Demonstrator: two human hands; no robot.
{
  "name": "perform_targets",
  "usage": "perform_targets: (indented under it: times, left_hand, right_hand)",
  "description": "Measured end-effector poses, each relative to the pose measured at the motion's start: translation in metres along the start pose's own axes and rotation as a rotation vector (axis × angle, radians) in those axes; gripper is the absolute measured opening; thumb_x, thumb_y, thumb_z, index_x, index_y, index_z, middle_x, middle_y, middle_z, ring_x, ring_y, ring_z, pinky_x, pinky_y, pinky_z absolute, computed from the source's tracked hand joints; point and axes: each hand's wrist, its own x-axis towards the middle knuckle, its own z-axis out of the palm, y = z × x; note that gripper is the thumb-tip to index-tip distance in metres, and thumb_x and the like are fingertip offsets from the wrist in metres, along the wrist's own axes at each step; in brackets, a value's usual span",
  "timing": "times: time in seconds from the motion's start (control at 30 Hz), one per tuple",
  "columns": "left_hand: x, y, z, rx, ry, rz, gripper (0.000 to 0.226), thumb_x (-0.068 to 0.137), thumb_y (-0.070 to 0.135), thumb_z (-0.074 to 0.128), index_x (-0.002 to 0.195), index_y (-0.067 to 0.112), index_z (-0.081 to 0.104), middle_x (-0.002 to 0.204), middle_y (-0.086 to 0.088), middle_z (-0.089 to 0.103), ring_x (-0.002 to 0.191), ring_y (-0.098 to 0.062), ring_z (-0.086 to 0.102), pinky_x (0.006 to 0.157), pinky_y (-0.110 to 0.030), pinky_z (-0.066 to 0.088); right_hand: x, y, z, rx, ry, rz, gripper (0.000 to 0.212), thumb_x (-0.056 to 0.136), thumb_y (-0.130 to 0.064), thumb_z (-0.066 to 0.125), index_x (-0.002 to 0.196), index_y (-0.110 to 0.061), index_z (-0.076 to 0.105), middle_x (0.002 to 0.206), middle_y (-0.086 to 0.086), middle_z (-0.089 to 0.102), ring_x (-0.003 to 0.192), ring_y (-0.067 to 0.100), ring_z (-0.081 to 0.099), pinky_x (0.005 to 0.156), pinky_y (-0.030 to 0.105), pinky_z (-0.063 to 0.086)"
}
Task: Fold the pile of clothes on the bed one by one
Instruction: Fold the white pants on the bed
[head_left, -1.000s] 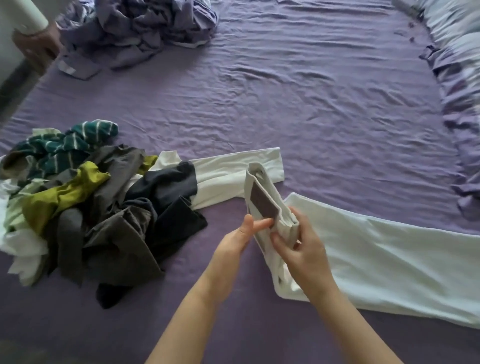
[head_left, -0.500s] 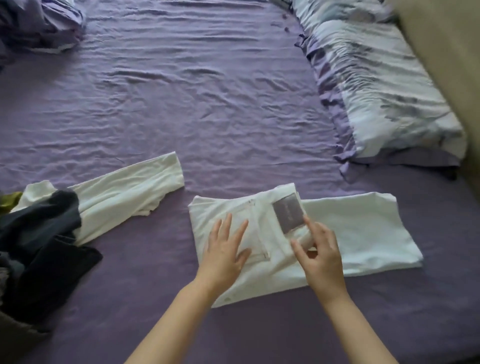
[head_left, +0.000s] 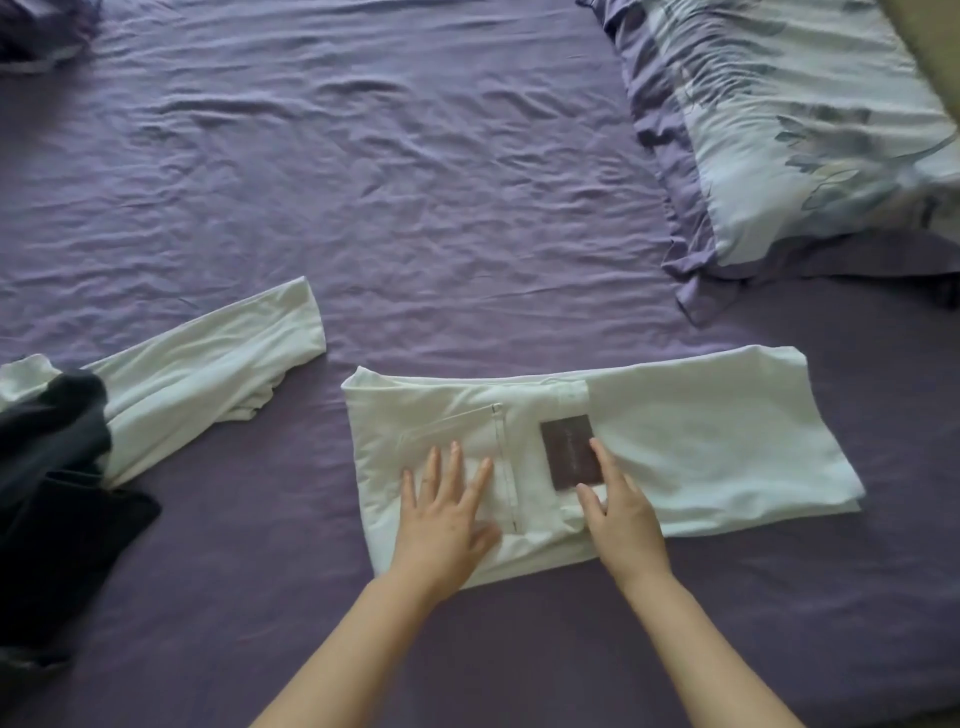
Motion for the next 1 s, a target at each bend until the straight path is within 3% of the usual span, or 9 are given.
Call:
perform_targets:
  times: [0.2,0.33,0.47,0.53,0.63,0.73,0.83,0.97,1.0]
  left_hand:
    - [-0.008,-0.003,-0.011,-0.068,0.219,-0.113,0.064,0.093,0.059,0.022,0.15,0.034,0.009,0.159,-0.006,-0.005,0.146,-0.029,-0.013,0.115,-0.05,-0.007]
    - [0.007,-0.005,-0.008,0.018,0.125,-0.109,0.066,0.09,0.067,0.014,0.142,0.043,-0.019,0.147,0.001,-0.035,0.135,-0.026,-0.037,0.111,-0.055,-0.018]
    - [0.015,-0.011,0.004,0.023,0.093,-0.11,0.071,0.086,0.071,0.01,0.132,0.044,-0.037,0.141,0.002,-0.048,0.131,-0.026,-0.044,0.106,-0.055,-0.026]
    - [0.016,-0.014,0.008,0.023,0.087,-0.092,0.071,0.085,0.072,0.008,0.132,0.044,-0.037,0.14,0.004,-0.049,0.131,-0.025,-0.045,0.106,-0.054,-0.027]
    - [0.017,-0.021,0.008,0.023,0.122,-0.054,0.073,0.083,0.072,0.007,0.144,0.042,-0.019,0.148,0.002,-0.039,0.135,-0.025,-0.039,0.109,-0.051,-0.024]
    - [0.007,-0.029,0.002,-0.051,0.235,-0.099,0.071,0.086,0.069,0.027,0.149,0.038,0.016,0.159,-0.005,-0.011,0.14,-0.023,-0.027,0.114,-0.044,-0.017]
    - [-0.008,-0.04,-0.001,-0.244,0.229,-0.273,0.079,0.083,0.069,0.043,0.145,0.043,0.002,0.156,-0.001,-0.023,0.139,-0.019,-0.032,0.113,-0.042,-0.018]
    - [-0.017,-0.043,-0.013,-0.759,0.295,-0.427,0.094,0.079,0.046,0.07,0.149,0.037,0.009,0.158,-0.005,-0.008,0.145,-0.023,0.004,0.114,-0.037,0.017]
    - [-0.017,-0.044,-0.016,-0.909,0.306,-0.465,0.095,0.079,0.039,0.072,0.15,0.035,0.008,0.157,-0.007,0.005,0.143,-0.022,0.015,0.11,-0.032,0.023]
  right_hand:
    - [-0.012,-0.006,-0.009,0.074,-0.054,0.009,0.057,0.094,-0.019,0.051,0.146,-0.027,0.029,0.122,0.004,0.053,0.108,0.02,0.052,0.091,0.031,0.042]
    - [-0.011,0.004,-0.004,-0.327,-0.077,0.055,0.058,0.095,-0.029,0.05,0.148,-0.024,0.026,0.129,0.005,0.049,0.116,0.022,0.046,0.097,0.033,0.038]
    - [0.01,-0.014,0.012,-0.447,0.117,-0.284,0.051,0.091,-0.036,0.052,0.138,-0.019,0.046,0.145,0.018,0.04,0.134,0.04,0.035,0.104,0.054,0.034]
    - [0.024,-0.022,0.025,-0.535,-0.007,-0.344,0.06,0.091,-0.051,0.03,0.146,-0.028,0.027,0.154,0.016,0.02,0.143,0.038,0.015,0.109,0.058,0.02]
    - [0.044,-0.006,0.048,-0.646,-0.147,-0.309,0.068,0.08,-0.069,-0.005,0.137,-0.043,-0.03,0.149,0.003,-0.039,0.136,0.022,-0.036,0.114,0.054,-0.01]
    - [0.054,0.0,0.054,-0.691,-0.205,-0.256,0.07,0.076,-0.075,-0.01,0.13,-0.044,-0.042,0.138,-0.003,-0.053,0.13,0.019,-0.046,0.111,0.055,-0.015]
    - [0.051,-0.007,0.049,-0.693,-0.223,-0.225,0.068,0.08,-0.072,-0.004,0.136,-0.045,-0.032,0.139,-0.004,-0.052,0.131,0.02,-0.044,0.109,0.057,-0.016]
    - [0.02,-0.046,0.047,-0.562,-0.031,-0.329,0.068,0.087,-0.06,0.028,0.146,-0.026,0.025,0.156,0.015,0.012,0.143,0.037,0.01,0.11,0.06,0.009]
    - [0.011,-0.056,0.051,-0.52,-0.059,-0.368,0.068,0.088,-0.059,0.029,0.146,-0.025,0.026,0.156,0.013,0.012,0.143,0.036,0.011,0.111,0.056,0.009]
